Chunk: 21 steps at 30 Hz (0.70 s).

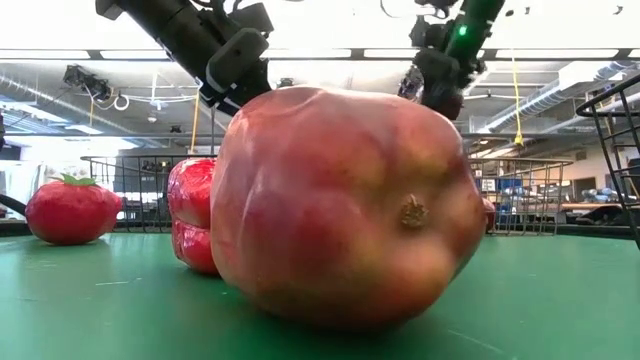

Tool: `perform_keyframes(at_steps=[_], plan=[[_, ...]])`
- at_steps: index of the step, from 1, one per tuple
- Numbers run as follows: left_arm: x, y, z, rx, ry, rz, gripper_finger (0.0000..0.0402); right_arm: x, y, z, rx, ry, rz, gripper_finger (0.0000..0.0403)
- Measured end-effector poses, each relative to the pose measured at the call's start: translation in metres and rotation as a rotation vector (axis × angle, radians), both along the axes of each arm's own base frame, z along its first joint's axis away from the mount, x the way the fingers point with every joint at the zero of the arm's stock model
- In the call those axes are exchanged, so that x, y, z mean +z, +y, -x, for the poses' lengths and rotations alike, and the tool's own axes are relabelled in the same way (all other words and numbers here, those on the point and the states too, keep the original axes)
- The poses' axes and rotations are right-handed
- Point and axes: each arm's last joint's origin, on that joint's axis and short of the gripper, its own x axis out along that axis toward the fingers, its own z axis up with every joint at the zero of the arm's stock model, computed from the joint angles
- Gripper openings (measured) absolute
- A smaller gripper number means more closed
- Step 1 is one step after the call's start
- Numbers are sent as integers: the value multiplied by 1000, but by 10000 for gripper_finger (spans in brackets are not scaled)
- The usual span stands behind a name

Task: Sort produce into baskets
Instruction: Put the red apple into the gold wire basket, then adjust the gold wire basket

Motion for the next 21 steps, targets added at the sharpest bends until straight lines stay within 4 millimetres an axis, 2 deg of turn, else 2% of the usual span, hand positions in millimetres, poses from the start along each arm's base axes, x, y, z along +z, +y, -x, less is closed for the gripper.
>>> perform_keyframes(at_steps=[7,11,13,16,21], plan=[[-1,0,1,-6,24,-7,355,-1,-29,13,-69,14,-25,364],[-4,3,4,1,66,-25,355,1,-37,13,-112,-70,-42,383],[-4,5,4,3,79,-43,355,1,-37,12,-100,-130,-109,384],[-4,9,3,6,81,-56,355,-4,-33,3,25,-201,-289,379],[-2,14,1,22,63,-56,355,-18,-18,-24,308,-267,-560,358]])
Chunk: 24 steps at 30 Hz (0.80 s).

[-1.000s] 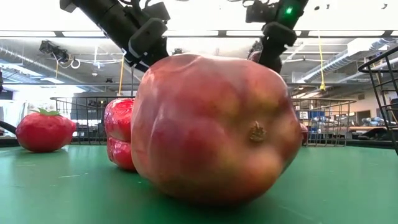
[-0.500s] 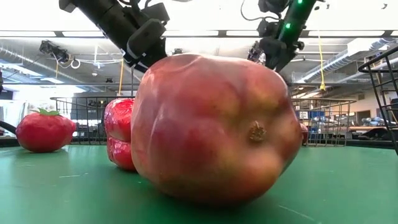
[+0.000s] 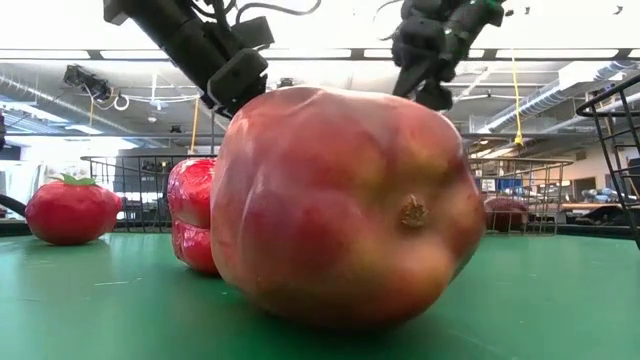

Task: Sort produce into baskets
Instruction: Adjust the gold wire basket

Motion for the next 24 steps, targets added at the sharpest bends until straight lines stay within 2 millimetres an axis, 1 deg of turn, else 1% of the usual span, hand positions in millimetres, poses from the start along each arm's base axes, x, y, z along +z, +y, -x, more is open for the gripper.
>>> perform_keyframes(at_steps=[2,4,7,10,12,15,19,21,24], plan=[[1,1,0,4,-9,1,355,-13,5,-13,57,26,-60,350],[1,1,-1,6,-11,1,355,-30,9,-25,75,88,-70,342],[1,1,-1,5,-11,2,355,-53,10,-42,25,170,-28,328],[1,1,-1,5,-10,1,355,-66,7,-49,-63,230,53,315],[0,1,0,6,-9,1,355,-69,4,-50,-122,269,117,307],[0,1,0,6,-6,1,355,-71,-3,-45,-204,337,208,298],[0,1,0,6,-5,1,355,-65,-15,-36,-271,370,318,289],[0,1,0,6,-5,1,355,-62,-20,-33,-278,368,328,287],[0,1,0,8,-5,3,355,-56,-22,-29,-267,330,289,286]])
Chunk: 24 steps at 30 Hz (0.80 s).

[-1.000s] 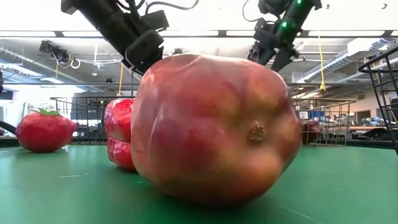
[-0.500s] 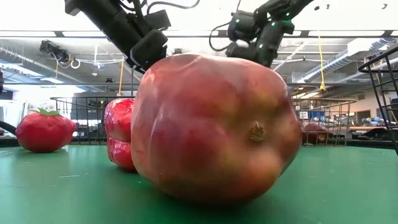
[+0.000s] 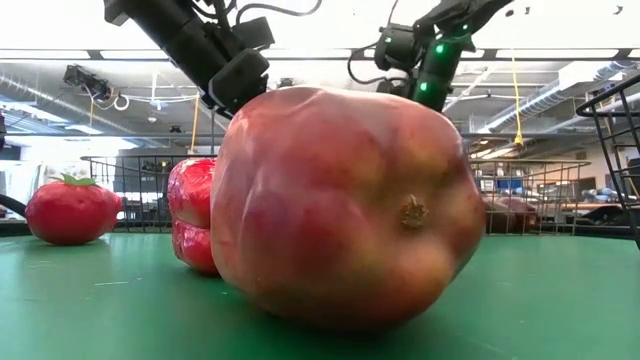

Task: Sort produce into baskets
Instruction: Adjust the gold wire basket, then put the red apple into the gold wire basket

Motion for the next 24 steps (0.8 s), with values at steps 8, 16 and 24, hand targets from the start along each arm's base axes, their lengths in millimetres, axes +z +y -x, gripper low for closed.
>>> perform_keyframes(at_steps=[8,16,24], plan=[[-2,-3,2,-11,27,1,355,35,40,-1,223,-229,-155,286],[-5,-30,9,-96,62,19,355,30,112,-22,353,-214,-137,286],[3,-88,12,-526,-11,125,355,24,186,-26,419,-227,-98,286]])
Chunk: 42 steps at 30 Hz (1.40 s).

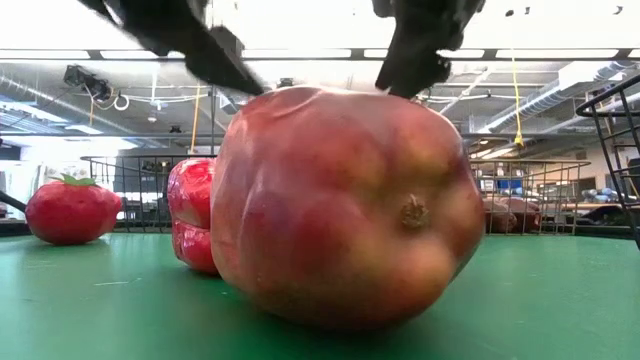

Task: Sort produce into baskets
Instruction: Put the red apple into the gold wire basket

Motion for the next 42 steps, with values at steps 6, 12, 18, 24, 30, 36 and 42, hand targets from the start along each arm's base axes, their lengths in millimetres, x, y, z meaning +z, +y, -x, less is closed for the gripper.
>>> perform_keyframes(at_steps=[6,12,18,24,30,36,42], plan=[[12,-45,-3,-135,-231,166,355,1,40,9,6,-40,66,286],[-18,-88,-13,-223,-271,177,355,2,72,20,12,-74,56,285],[-43,-128,-37,-375,-242,-9,355,2,104,35,40,-96,20,285],[-49,-149,-67,-442,-64,-133,343,1,122,47,43,-105,-9,285],[-52,-153,-90,-453,122,-226,323,1,132,53,51,-106,-31,285],[-57,-145,-100,-486,190,-264,320,1,140,59,70,-108,-39,285],[-64,-138,-104,-488,238,-249,319,1,148,64,75,-121,-31,285]])
